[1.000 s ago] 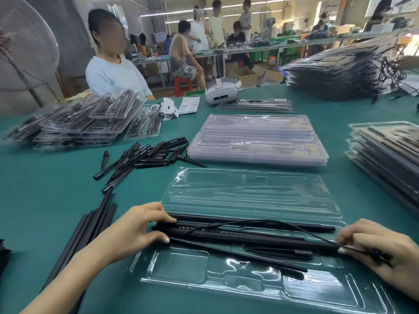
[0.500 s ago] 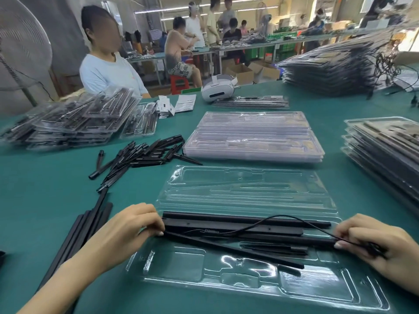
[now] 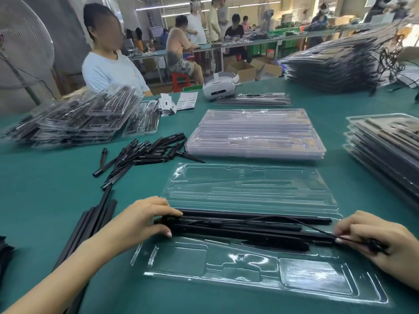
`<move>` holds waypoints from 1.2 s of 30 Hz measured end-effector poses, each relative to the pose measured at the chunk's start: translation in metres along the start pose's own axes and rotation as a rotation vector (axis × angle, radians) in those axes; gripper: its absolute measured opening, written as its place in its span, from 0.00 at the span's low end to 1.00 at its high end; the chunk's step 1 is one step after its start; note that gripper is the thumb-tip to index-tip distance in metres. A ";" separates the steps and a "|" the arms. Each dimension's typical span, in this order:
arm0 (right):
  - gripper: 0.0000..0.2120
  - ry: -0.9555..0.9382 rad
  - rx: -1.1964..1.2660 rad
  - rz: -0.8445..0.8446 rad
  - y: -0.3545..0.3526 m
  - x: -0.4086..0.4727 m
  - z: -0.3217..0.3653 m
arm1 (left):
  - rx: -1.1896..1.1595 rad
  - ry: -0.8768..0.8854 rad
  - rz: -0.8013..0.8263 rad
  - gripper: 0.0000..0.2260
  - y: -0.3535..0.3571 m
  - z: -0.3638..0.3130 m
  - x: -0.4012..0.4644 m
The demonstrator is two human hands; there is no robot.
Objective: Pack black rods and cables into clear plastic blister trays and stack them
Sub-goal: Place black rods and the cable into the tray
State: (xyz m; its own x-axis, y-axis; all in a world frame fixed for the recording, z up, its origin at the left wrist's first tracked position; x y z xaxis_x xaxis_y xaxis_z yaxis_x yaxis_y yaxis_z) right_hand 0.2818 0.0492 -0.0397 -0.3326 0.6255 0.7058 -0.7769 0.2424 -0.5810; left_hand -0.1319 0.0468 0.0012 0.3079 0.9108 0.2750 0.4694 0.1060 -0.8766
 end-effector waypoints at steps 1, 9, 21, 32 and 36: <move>0.09 -0.012 -0.002 0.001 -0.001 0.000 0.001 | -0.007 -0.020 0.016 0.16 0.002 0.000 0.000; 0.14 -0.112 -0.029 0.024 0.001 0.001 0.007 | -0.240 -0.166 -0.039 0.12 0.001 0.007 -0.004; 0.11 -0.097 -0.039 0.049 0.000 0.003 0.007 | -0.001 -0.027 0.007 0.15 -0.001 0.006 0.006; 0.11 -0.074 -0.051 0.057 -0.004 0.009 0.018 | 0.285 0.042 0.102 0.22 0.014 0.008 -0.014; 0.15 0.034 0.008 0.024 -0.006 0.007 0.011 | 0.207 0.001 0.110 0.21 0.015 0.011 -0.016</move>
State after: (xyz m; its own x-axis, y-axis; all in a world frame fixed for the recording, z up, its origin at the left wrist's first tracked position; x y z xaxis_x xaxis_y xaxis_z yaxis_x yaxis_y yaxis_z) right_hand 0.2775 0.0441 -0.0266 -0.3331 0.6557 0.6776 -0.7731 0.2215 -0.5944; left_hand -0.1390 0.0381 -0.0204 0.3489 0.9210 0.1732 0.2530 0.0854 -0.9637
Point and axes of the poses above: each hand's wrist, its own x-axis towards the middle knuckle, its own y-axis out of the palm, z = x × y, the point moved 5 cm from there along x, towards the middle knuckle, and after that the axes turned 10 degrees about -z, right-handed, at the moved point
